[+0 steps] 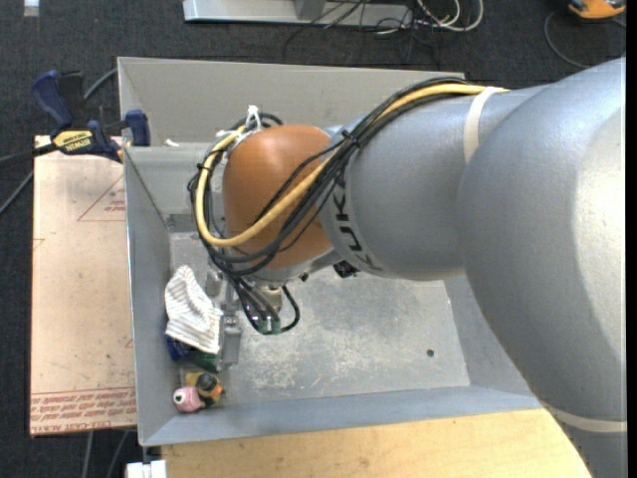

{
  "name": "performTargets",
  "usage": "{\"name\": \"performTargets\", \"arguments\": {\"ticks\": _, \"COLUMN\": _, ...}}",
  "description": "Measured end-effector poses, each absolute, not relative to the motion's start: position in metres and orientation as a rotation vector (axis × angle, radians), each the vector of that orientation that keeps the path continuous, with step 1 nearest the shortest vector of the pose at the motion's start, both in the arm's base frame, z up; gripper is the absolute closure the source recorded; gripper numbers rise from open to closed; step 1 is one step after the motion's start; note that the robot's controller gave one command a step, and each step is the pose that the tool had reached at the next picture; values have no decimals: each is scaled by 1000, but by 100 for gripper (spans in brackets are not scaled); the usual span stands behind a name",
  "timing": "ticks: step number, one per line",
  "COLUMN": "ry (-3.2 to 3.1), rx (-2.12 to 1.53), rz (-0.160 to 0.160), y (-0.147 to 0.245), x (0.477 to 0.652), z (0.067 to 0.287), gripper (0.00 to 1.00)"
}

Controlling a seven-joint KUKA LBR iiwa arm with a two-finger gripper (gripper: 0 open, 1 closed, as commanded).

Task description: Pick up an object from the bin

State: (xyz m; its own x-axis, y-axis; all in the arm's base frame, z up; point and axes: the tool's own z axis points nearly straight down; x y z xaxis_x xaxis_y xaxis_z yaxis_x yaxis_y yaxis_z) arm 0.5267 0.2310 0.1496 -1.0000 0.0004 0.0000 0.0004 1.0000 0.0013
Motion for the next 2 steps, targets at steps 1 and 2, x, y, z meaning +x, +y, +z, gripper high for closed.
{"name": "performTargets", "arguments": {"ticks": 1, "ry": -3135, "rx": 45, "rz": -5, "y": 239, "x": 513, "z": 93, "gripper": 0}}
{"name": "performTargets", "arguments": {"ticks": 2, "ry": -3146, "rx": -34, "rz": -10, "y": 252, "x": 509, "z": 109, "gripper": 100}}
